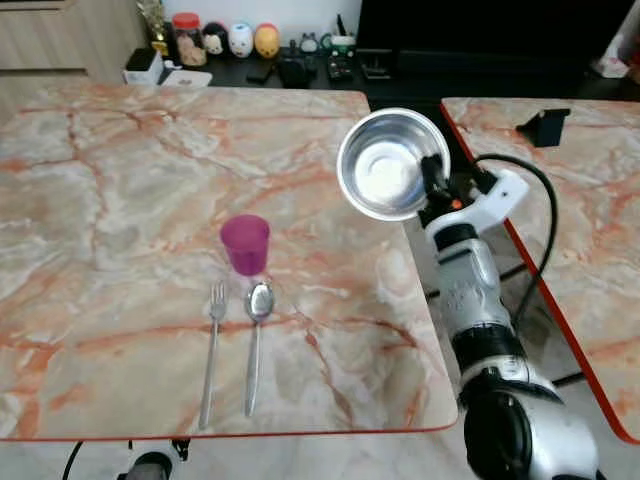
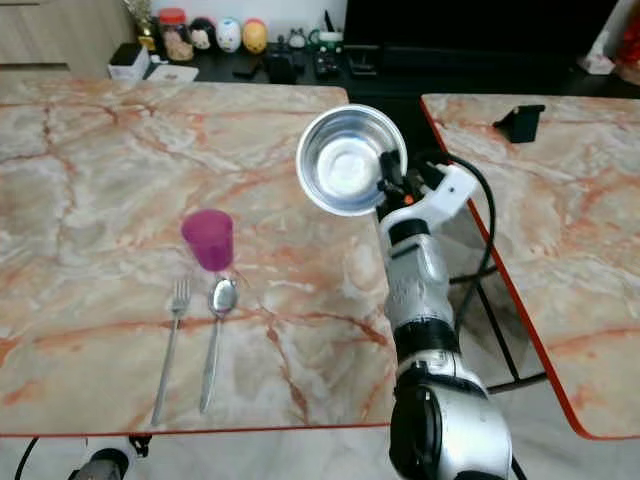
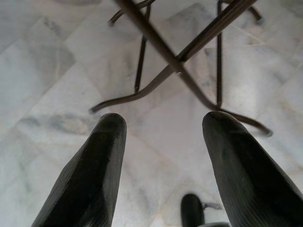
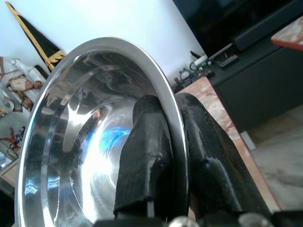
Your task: Setting the table
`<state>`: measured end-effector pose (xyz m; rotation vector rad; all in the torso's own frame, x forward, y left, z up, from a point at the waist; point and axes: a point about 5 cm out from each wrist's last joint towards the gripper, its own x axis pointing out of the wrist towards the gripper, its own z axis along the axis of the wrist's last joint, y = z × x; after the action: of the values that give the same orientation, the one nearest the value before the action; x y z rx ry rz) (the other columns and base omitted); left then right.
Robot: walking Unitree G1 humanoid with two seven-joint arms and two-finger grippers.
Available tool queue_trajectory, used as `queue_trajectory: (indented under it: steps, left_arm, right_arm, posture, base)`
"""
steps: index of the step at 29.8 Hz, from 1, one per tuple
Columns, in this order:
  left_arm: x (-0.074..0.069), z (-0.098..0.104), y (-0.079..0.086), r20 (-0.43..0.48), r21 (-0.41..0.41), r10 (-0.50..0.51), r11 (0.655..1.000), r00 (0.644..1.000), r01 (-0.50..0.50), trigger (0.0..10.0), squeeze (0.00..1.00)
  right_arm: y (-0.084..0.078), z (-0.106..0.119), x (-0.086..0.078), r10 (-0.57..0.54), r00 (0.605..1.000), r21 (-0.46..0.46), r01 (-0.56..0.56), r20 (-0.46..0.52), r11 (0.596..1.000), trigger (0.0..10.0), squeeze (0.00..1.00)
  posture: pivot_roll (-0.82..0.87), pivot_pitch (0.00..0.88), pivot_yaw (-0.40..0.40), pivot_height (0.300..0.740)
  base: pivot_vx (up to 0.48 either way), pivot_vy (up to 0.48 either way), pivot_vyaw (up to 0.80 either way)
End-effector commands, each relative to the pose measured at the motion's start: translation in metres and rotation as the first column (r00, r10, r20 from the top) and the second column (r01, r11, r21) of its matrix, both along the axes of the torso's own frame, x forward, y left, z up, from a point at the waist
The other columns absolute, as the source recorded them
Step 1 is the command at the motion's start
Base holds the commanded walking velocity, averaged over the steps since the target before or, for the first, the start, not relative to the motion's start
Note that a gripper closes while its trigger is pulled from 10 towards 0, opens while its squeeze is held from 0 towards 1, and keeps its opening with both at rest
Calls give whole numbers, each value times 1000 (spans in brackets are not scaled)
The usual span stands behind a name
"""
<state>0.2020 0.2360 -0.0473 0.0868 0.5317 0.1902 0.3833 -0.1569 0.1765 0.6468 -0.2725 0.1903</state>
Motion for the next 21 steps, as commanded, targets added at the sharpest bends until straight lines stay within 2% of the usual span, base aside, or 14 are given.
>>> queue_trajectory:
  steps: [1,2,5,16,21]
  left_arm:
    - [-7,-5,4,-47,-5,15,1000,999,-15,10000,0]
    - [-10,-6,7,-54,-18,48,999,997,-49,10000,0]
    - [-14,-8,11,-62,-36,97,994,993,-99,10000,0]
    - [-11,-10,8,-82,-88,136,986,987,-143,10000,0]
    - [-22,-17,8,-133,-83,140,985,981,-152,10000,0]
  right_arm:
    - [-3,9,-3,-24,998,-37,26,52,999,10000,0]
    - [-2,8,-7,-22,998,-80,27,63,996,10000,0]
    - [-2,5,-15,-19,997,-114,27,77,993,10000,0]
    - [-1,10,-19,-32,996,-106,41,80,994,10000,0]
    - [0,15,-18,-28,996,-104,37,89,994,10000,0]
  posture:
    - [-46,0,-28,736]
    - [-51,0,-25,736]
    - [-53,0,-24,736]
    - [-53,0,-31,736]
    - [-56,0,-36,736]
  base:
    - [0,0,0]
    - [0,0,0]
    - [0,0,0]
    - [0,0,0]
    - [0,0,0]
